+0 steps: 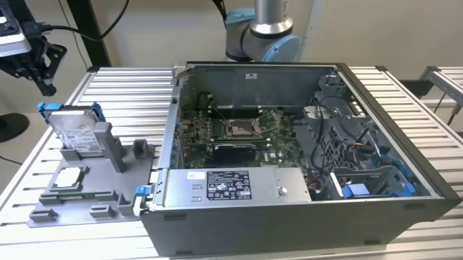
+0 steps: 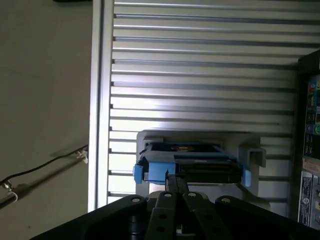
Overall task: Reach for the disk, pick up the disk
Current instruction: 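Reach for the disk, then pick up the disk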
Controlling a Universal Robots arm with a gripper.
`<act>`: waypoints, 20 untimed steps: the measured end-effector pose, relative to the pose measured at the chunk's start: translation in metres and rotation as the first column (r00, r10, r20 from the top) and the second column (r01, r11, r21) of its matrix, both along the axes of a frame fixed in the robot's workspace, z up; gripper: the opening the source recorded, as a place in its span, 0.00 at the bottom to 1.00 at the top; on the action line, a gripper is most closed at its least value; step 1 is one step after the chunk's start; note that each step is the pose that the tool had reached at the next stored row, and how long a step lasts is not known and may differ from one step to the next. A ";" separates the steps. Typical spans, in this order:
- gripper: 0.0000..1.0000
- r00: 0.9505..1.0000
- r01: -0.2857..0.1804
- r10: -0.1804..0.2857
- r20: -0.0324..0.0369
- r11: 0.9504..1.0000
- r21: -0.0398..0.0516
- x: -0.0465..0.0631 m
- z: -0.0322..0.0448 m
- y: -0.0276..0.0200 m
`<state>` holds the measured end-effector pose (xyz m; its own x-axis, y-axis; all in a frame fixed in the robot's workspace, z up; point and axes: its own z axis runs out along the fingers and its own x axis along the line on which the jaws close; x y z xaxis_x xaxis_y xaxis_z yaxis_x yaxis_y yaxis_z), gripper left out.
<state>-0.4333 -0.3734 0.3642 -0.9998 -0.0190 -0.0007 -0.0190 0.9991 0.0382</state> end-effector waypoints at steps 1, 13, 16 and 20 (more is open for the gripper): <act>0.00 1.000 0.000 0.000 0.001 1.000 0.000 -0.002 -0.0001 0.0000; 0.00 0.998 -0.060 0.060 0.001 0.998 0.000 -0.003 -0.0001 -0.0003; 0.00 0.994 -0.113 0.113 0.001 0.994 0.000 -0.003 -0.0001 -0.0004; 0.00 0.983 -0.186 0.186 0.001 0.983 0.000 -0.003 -0.0001 -0.0004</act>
<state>-0.4362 -0.3737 0.3641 -0.9789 -0.2045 -0.0020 -0.2044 0.9781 0.0381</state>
